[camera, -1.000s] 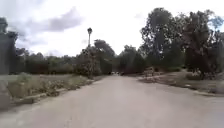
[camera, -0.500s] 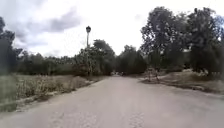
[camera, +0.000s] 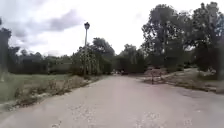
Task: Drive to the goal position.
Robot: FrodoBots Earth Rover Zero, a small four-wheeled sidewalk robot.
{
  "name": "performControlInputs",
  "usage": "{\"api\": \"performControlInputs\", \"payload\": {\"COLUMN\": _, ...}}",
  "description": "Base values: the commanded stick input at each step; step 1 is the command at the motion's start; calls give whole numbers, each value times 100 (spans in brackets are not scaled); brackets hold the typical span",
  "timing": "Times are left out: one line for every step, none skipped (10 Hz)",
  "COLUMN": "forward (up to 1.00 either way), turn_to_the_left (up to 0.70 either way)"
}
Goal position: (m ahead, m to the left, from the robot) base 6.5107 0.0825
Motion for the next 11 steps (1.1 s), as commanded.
{"api": "performControlInputs", "payload": {"forward": 100, "turn_to_the_left": 1}}
{"api": "performControlInputs", "payload": {"forward": 100, "turn_to_the_left": 1}}
{"api": "performControlInputs", "payload": {"forward": 100, "turn_to_the_left": 1}}
{"api": "performControlInputs", "payload": {"forward": 100, "turn_to_the_left": 1}}
{"api": "performControlInputs", "payload": {"forward": 100, "turn_to_the_left": 1}}
{"api": "performControlInputs", "payload": {"forward": 100, "turn_to_the_left": 1}}
{"api": "performControlInputs", "payload": {"forward": 100, "turn_to_the_left": 1}}
{"api": "performControlInputs", "payload": {"forward": 100, "turn_to_the_left": 1}}
{"api": "performControlInputs", "payload": {"forward": 100, "turn_to_the_left": 1}}
{"api": "performControlInputs", "payload": {"forward": 100, "turn_to_the_left": 1}}
{"api": "performControlInputs", "payload": {"forward": 100, "turn_to_the_left": 1}}
